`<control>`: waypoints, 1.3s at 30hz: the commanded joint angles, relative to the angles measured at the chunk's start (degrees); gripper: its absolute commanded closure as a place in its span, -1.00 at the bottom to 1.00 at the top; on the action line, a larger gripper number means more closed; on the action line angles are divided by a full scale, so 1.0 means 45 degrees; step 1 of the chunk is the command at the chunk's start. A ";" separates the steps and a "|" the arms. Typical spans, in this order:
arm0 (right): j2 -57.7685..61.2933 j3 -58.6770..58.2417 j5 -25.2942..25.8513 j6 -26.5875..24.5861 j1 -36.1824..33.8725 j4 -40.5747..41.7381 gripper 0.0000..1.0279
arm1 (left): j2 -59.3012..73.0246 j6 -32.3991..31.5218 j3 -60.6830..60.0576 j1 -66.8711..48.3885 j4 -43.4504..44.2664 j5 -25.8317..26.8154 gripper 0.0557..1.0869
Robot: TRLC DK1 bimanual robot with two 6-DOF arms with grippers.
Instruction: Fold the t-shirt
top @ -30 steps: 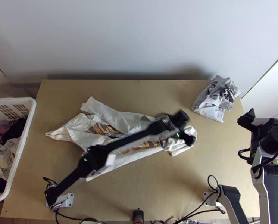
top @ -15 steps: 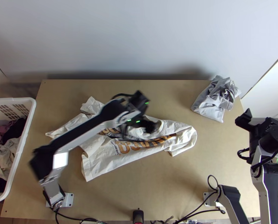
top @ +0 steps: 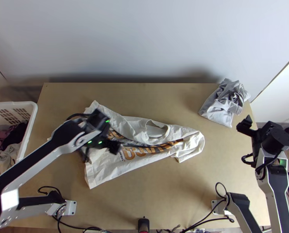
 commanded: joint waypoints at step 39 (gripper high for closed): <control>0.2215 -0.0469 0.0302 0.1116 0.2626 0.0793 -0.90 | -0.7981 -0.2508 -0.7507 0.0725 -0.0950 0.1729 -0.92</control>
